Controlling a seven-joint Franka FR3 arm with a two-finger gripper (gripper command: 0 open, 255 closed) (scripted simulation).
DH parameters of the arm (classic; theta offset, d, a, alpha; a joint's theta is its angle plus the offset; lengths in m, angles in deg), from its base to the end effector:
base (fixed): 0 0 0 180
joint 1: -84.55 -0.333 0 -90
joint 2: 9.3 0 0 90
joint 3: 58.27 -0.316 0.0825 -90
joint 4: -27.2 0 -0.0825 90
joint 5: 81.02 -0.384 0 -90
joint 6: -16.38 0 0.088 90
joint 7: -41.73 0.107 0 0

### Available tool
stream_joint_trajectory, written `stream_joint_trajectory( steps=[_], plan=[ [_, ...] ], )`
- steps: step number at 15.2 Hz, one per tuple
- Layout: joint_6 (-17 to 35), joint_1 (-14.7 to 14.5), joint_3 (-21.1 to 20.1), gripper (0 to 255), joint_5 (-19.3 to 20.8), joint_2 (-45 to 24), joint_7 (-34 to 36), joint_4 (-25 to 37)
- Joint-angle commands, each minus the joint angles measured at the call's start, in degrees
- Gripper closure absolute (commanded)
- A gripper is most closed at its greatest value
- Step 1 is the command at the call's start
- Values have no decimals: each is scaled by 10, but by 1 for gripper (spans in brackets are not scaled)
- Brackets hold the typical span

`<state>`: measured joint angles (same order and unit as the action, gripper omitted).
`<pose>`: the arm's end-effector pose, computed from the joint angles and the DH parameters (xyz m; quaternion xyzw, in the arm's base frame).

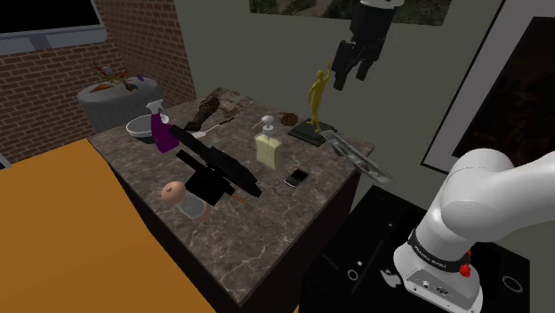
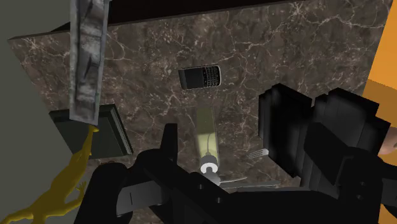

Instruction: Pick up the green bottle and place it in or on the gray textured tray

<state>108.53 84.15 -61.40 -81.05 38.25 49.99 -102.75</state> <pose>0.2965 0.0258 0.6487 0.9951 -0.0482 0.0861 0.0118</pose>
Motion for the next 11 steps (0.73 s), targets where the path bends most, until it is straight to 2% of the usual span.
stream_joint_trajectory(
  steps=[1,11],
  plan=[
    [0,0,0,0,0,0,0,0],
    [202,3,22,0,0,-123,-27,-71]
  ],
)
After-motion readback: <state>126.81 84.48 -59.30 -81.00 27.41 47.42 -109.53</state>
